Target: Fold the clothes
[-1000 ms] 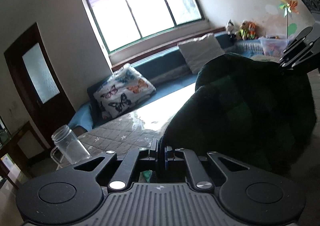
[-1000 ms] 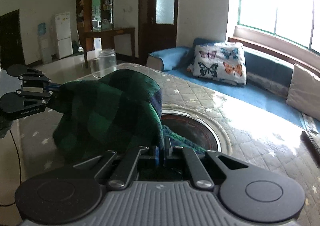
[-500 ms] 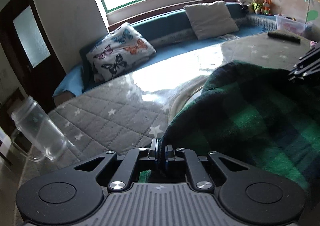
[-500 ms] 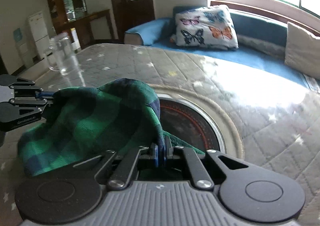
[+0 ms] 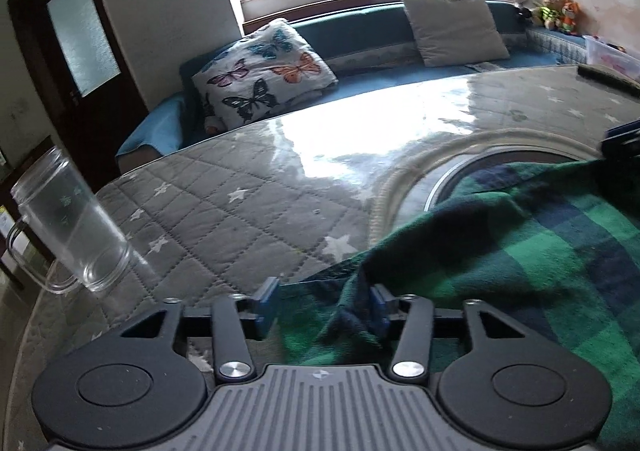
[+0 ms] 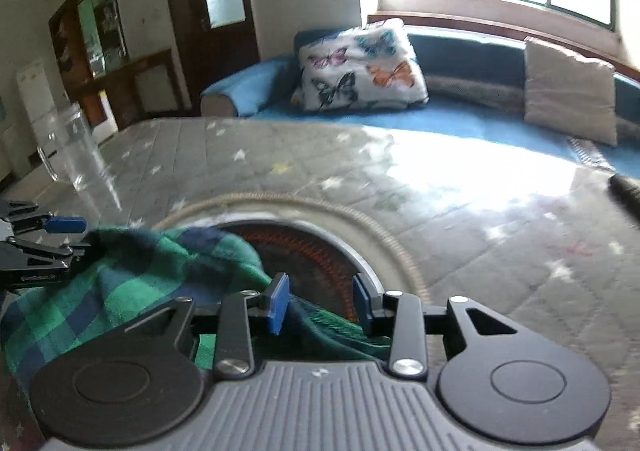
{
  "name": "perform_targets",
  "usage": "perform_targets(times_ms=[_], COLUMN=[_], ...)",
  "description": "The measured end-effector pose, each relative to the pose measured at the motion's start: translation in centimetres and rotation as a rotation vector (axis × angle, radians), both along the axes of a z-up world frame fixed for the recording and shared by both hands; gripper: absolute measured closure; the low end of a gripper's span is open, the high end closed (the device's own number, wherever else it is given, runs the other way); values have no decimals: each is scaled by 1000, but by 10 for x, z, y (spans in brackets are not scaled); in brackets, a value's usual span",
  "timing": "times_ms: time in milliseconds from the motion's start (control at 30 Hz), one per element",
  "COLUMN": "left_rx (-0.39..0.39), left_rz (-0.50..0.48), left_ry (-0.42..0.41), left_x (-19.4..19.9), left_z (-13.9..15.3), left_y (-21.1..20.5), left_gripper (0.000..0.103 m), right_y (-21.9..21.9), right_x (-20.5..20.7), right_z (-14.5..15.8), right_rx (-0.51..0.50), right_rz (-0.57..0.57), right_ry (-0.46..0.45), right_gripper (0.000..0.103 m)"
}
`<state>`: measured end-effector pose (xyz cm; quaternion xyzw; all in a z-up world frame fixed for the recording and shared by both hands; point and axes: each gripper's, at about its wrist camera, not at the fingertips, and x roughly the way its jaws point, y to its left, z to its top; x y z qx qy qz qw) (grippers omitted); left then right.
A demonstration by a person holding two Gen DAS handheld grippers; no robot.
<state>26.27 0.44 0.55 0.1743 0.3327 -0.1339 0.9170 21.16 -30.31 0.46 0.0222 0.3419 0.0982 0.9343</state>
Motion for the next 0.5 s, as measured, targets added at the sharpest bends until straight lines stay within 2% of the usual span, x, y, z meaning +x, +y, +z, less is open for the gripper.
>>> perform_targets(times_ms=[200,267,367,500], left_rx=[-12,-14,-18,-13], left_rz=[60,81,113,150], left_ry=[-2,-3,-6,-7], left_x=[4,5,6,8], left_z=[3,4,5,5], left_y=[6,9,12,17], left_gripper=[29,17,10,2], right_y=[-5,-2,3,-1], right_x=[-47,-51,-56,-39], right_z=[19,15,10,-8], right_rx=[3,11,23,46], right_rz=[27,52,90,59], right_ry=[-45,-26,4,56], right_gripper=[66,63,61,61])
